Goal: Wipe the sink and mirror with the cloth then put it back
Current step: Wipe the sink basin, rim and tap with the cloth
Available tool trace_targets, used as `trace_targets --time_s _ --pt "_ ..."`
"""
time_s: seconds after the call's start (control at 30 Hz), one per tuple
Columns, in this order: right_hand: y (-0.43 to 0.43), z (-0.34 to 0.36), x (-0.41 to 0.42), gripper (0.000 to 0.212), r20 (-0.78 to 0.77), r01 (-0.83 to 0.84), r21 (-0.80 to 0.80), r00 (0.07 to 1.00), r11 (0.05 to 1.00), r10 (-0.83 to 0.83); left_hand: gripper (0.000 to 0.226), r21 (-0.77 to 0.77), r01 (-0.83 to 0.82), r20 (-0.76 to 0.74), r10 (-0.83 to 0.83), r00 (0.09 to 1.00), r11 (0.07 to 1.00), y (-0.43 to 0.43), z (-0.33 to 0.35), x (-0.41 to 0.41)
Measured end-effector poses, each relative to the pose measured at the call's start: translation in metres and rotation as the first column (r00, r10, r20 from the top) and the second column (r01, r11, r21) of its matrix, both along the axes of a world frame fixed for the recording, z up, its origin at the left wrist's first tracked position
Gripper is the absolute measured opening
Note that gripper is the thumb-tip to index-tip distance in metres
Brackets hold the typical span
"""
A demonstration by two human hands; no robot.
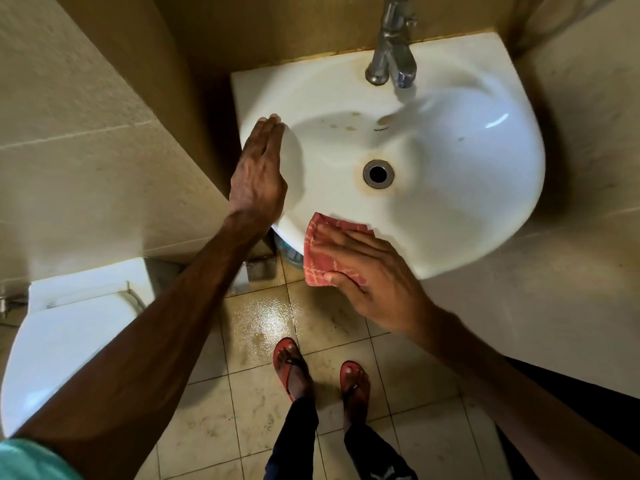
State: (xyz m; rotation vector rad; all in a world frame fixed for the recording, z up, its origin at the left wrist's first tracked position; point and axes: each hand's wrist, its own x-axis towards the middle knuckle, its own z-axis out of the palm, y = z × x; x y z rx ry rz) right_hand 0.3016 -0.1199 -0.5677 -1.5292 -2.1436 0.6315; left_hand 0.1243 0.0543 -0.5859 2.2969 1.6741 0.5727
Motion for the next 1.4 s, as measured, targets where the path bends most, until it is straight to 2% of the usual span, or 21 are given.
trace_targets --time_s 0.1,0.17,0.33,0.43,0.53,0.6,0.67,0.73,0.8,0.87,0.93,1.13,1.3,1.4 --pt "-0.005 -0.002 -0.003 0.069 0.238 0.001 0.072 0.971 0.997 -0.018 0.081 0.001 0.010 -0.054 -0.010 0.998 1.000 -0.001 0.003 0.001" --pt "-0.016 -0.003 0.001 0.076 0.332 -0.040 0.142 0.943 0.989 -0.010 0.080 -0.016 0.016 -0.104 -0.018 0.994 1.000 -0.002 0.007 0.003" --pt "-0.054 -0.012 0.063 0.080 0.303 -0.070 0.278 0.953 0.958 -0.019 0.063 -0.009 0.051 -0.188 -0.052 0.981 0.999 -0.017 0.017 0.021" --pt "-0.065 -0.016 0.100 0.079 0.342 -0.091 0.289 0.940 0.953 -0.014 0.050 -0.066 0.127 -0.140 -0.135 0.981 0.990 -0.043 0.023 0.044" --pt "-0.065 -0.012 0.111 0.075 0.352 -0.096 0.223 0.936 0.970 0.012 0.040 -0.241 0.165 -0.133 -0.201 0.971 0.956 -0.062 0.028 0.064" --pt "-0.060 -0.002 0.107 0.063 0.337 -0.087 0.173 0.941 0.981 0.024 0.035 -0.324 0.197 -0.159 -0.258 0.953 0.925 -0.067 0.030 0.073" --pt "-0.051 0.008 0.099 0.052 0.371 -0.057 0.093 0.928 0.994 0.018 0.033 -0.424 0.224 -0.191 -0.328 0.925 0.878 -0.068 0.028 0.077" --pt "-0.034 0.016 0.093 0.053 0.402 -0.017 -0.007 0.915 1.000 0.018 0.034 -0.537 0.236 -0.256 -0.423 0.869 0.810 -0.066 0.022 0.080" --pt "-0.008 0.026 0.088 0.053 0.372 0.016 -0.206 0.926 0.978 0.063 0.036 -0.615 0.215 -0.337 -0.500 0.798 0.758 -0.063 0.018 0.082" --pt "0.022 0.027 0.087 0.051 0.350 0.032 -0.437 0.927 0.899 0.137 0.038 -0.651 0.200 -0.363 -0.532 0.765 0.732 -0.059 0.015 0.083" --pt "0.046 0.018 0.088 0.047 0.375 0.046 -0.555 0.905 0.831 0.200 0.039 -0.661 0.218 -0.371 -0.566 0.736 0.718 -0.055 0.015 0.087" --pt "0.050 0.002 0.090 0.047 0.433 0.143 -0.548 0.892 0.824 0.133 0.042 -0.708 0.213 -0.402 -0.633 0.662 0.673 -0.045 0.012 0.099" --pt "0.025 0.026 0.099 0.048 0.385 0.102 -0.584 0.908 0.805 0.165 0.047 -0.734 0.202 -0.393 -0.648 0.652 0.649 -0.045 0.018 0.098" --pt "0.025 0.027 0.102 0.056 0.397 0.129 -0.615 0.903 0.778 0.165 0.049 -0.739 0.196 -0.375 -0.636 0.675 0.644 -0.045 0.022 0.099"
